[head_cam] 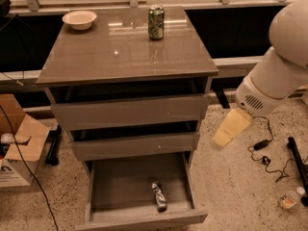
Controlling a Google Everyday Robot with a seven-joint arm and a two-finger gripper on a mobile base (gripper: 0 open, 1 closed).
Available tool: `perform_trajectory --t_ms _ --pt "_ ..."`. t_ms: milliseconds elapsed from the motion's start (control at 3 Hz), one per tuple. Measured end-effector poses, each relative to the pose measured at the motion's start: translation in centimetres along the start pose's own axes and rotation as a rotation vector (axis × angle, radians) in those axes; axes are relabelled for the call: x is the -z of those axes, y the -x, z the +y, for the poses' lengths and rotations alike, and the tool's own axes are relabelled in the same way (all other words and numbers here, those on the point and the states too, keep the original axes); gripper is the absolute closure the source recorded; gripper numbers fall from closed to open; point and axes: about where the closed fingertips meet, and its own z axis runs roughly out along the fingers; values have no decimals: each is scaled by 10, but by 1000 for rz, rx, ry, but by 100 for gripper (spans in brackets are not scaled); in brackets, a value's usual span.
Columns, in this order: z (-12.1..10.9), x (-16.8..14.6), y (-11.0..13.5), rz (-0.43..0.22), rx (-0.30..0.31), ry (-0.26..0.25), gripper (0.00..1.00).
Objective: Pick redbull can from bottom drawer and place on counter
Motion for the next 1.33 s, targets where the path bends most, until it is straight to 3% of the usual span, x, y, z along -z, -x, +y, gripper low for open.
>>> perform_trajectory --t_ms 333,1000,1333 --pt "11 -54 15 -7 -95 72 0" --pt "17 -171 22 39 -311 141 0" --pt "18 -180 23 43 -339 146 0"
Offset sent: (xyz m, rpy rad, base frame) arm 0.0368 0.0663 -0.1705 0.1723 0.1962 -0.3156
